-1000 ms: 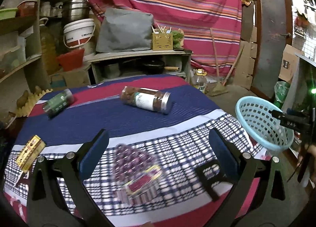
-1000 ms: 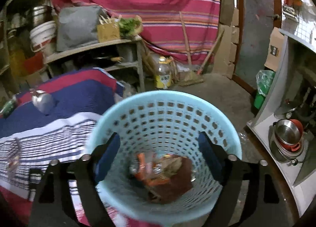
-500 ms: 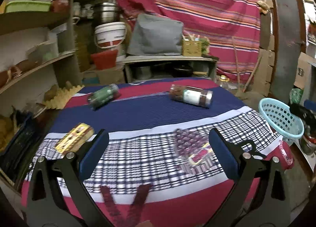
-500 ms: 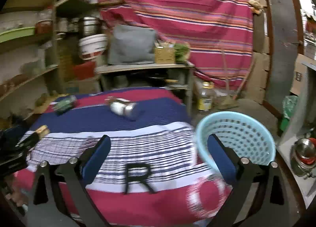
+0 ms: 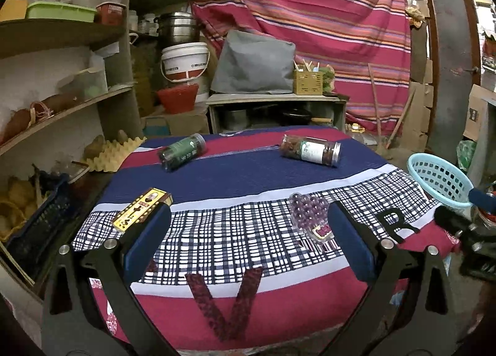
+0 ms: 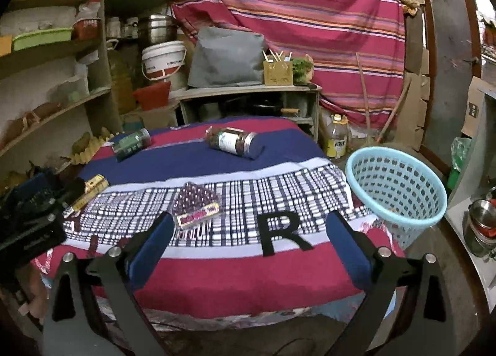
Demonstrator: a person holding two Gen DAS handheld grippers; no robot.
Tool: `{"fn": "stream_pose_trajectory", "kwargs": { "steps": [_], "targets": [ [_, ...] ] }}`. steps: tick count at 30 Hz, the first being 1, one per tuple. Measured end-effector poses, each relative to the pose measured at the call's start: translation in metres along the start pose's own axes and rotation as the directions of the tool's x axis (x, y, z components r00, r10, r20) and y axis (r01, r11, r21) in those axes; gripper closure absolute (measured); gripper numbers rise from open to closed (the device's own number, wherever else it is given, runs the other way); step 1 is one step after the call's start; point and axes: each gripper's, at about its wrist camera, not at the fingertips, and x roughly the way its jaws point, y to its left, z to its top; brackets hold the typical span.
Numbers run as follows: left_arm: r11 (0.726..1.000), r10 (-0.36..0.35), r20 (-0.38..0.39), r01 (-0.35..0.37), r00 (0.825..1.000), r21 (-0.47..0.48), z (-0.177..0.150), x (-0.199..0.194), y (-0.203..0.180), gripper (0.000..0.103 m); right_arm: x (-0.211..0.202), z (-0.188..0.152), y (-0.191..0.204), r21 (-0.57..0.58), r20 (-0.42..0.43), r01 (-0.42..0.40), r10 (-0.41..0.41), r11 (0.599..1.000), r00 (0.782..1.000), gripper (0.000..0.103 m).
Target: Collect trash
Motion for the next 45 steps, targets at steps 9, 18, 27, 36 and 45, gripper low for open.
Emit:
{"fn": "stream_pose_trajectory", "kwargs": {
  "steps": [9,18,27,36,45],
  "targets": [
    [0.999,0.0,-0.023,-0.001,1.0,-0.036,-0.002,0.012,0.011,0.005,0.012,-0.004,0.011,-0.021,0.001,0.038,-0.038,0.999,0.999,0.007],
    [0.998,0.0,-0.037,-0.003,0.999,-0.069,0.001,0.021,0.018,0.005,0.019,0.0,0.019,-0.048,0.024,0.077,-0.076,0.996,0.997,0.007],
    [0.997,0.004,-0.021,-0.006,1.0,-0.083,0.004,0.02,0.019,0.005,0.014,0.005,0.022,-0.061,0.072,0.093,-0.088,0.994,0.994,0.007],
    [0.997,0.005,0.01,-0.004,1.0,-0.082,0.005,0.013,0.017,0.005,0.008,0.007,0.02,-0.053,0.097,0.097,-0.091,0.994,0.991,0.007],
    [0.997,0.016,0.018,-0.014,1.0,-0.076,0.005,0.012,0.016,0.005,0.007,0.008,0.019,-0.051,0.097,0.096,-0.091,0.994,0.991,0.007]
  ]
}}
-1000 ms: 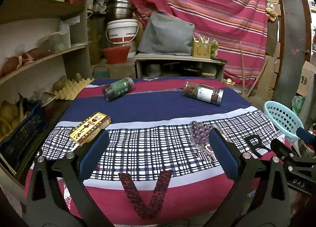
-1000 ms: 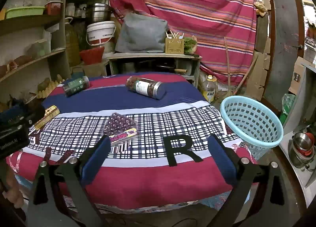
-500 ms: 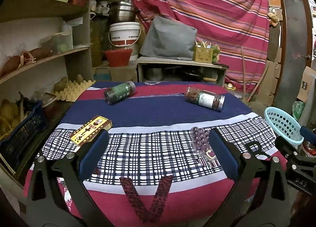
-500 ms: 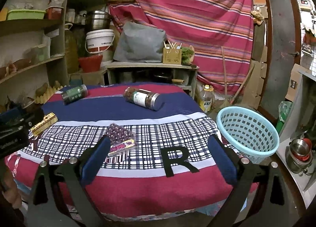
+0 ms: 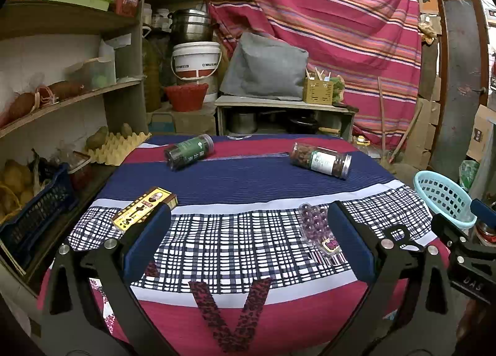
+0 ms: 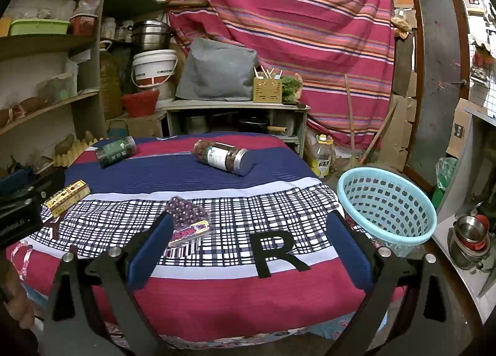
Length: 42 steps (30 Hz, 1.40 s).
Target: Collect trash
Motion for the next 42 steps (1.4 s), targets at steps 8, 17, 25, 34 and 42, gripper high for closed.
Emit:
{"fn": "stream_pose_trajectory", "kwargs": {
  "steps": [8,17,25,34,42],
  "targets": [
    [1.0,0.001,0.0,-0.001,1.0,-0.001,-0.0001,0.0003,0.001,0.005,-0.0005,0.0001,-0.0006,-0.002,0.001,-0.001,0.001,1.0,1.0,0.007],
    [1.0,0.013,0.011,-0.013,1.0,0.003,0.0043,-0.0027,0.0035,0.005,-0.0006,0.0011,0.0008,0.0,0.002,0.002,-0.002,1.0,1.0,0.007],
    [1.0,0.017,0.014,-0.017,1.0,0.004,0.0049,-0.0033,0.0037,0.005,-0.0006,0.0014,0.0005,-0.002,0.003,0.003,-0.003,1.0,1.0,0.007],
    [1.0,0.022,0.013,-0.022,1.0,-0.001,0.0056,-0.0032,0.004,0.005,-0.0006,0.0008,0.0011,-0.001,0.003,0.002,-0.002,1.0,1.0,0.007],
    [1.0,0.027,0.006,-0.027,1.0,-0.012,0.0042,-0.0007,0.004,0.005,-0.0007,0.0008,0.002,-0.001,0.004,0.002,-0.002,1.0,1.0,0.007]
  ]
}}
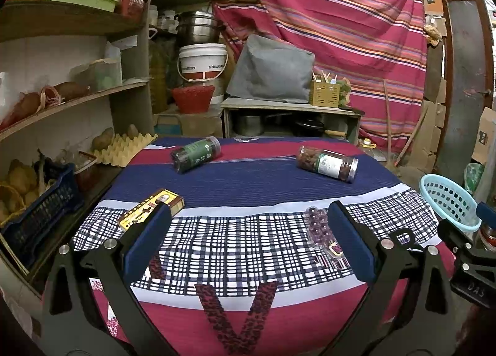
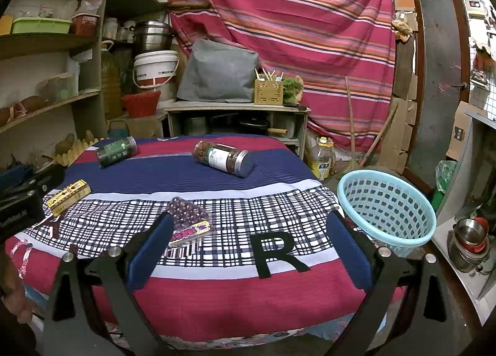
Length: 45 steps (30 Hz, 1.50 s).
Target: Collect trash
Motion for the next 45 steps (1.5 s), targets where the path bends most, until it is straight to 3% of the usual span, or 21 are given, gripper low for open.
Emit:
{"fn": "stream_pose_trajectory", "kwargs": {
  "steps": [45],
  "targets": [
    [1.0,0.021,0.022,-0.021,1.0,-0.007,0.0003,-0.0032,-0.0017,0.005,-0.0054,0.004,0.0024,-0.009,0.017,-0.009,0.01,1.0,1.0,0.007]
  ]
}}
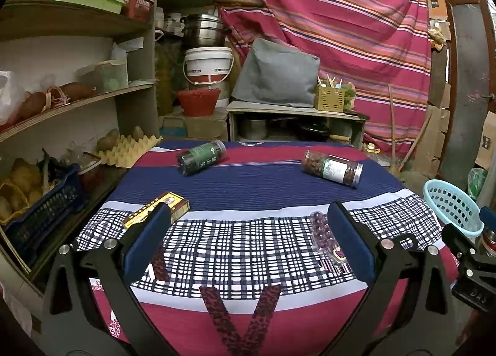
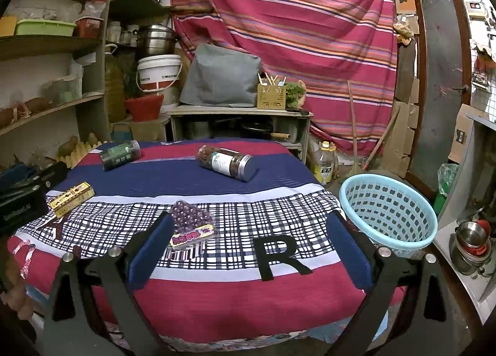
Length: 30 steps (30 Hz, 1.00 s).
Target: Collect trash
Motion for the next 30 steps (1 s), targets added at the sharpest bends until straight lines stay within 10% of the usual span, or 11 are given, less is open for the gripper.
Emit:
{"fn": "stream_pose_trajectory", "kwargs": {
  "steps": [30],
  "targets": [
    [1.0,0.005,0.007,-0.005,1.0,-0.006,-0.0023,-0.0044,-0.0084,0.005,0.0056,0.0009,0.0011,-0.008,0.009,-0.001,0.001,1.0,1.0,0.007]
  ]
}}
